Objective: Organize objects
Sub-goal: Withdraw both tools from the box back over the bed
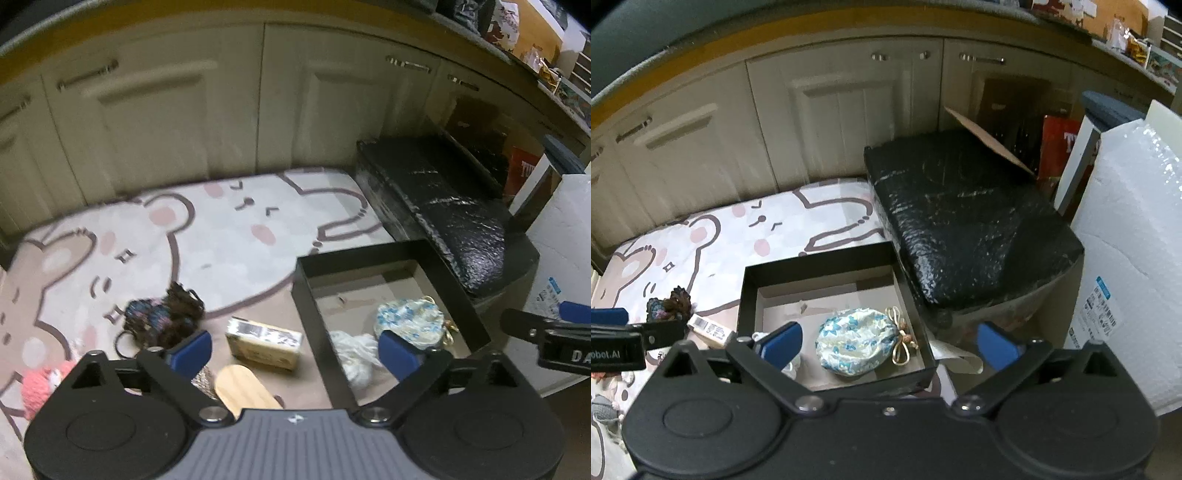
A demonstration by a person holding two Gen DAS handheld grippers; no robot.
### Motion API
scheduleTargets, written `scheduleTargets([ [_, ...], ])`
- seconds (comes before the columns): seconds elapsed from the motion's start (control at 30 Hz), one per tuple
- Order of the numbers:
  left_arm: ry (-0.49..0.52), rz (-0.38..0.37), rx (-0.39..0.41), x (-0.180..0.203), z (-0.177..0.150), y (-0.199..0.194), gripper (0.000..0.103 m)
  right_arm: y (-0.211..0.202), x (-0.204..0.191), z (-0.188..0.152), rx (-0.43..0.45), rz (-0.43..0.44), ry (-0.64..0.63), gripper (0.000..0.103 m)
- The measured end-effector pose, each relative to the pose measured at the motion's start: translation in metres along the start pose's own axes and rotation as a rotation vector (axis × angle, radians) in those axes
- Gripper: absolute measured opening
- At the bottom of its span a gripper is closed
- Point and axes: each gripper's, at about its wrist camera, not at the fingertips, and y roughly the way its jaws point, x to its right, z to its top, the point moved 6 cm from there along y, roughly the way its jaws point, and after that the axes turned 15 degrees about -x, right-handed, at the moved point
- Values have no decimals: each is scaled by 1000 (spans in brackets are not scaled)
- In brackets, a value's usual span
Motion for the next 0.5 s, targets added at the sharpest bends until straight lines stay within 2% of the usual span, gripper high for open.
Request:
scheduleTargets([
  [0.13, 3, 7, 22, -2, -4, -4, 103, -7, 0, -4, 28, -20, 8, 103],
  [0.5, -19, 7, 53, -12, -11, -11, 103, -15, 2, -12, 62, -47, 55, 103],
])
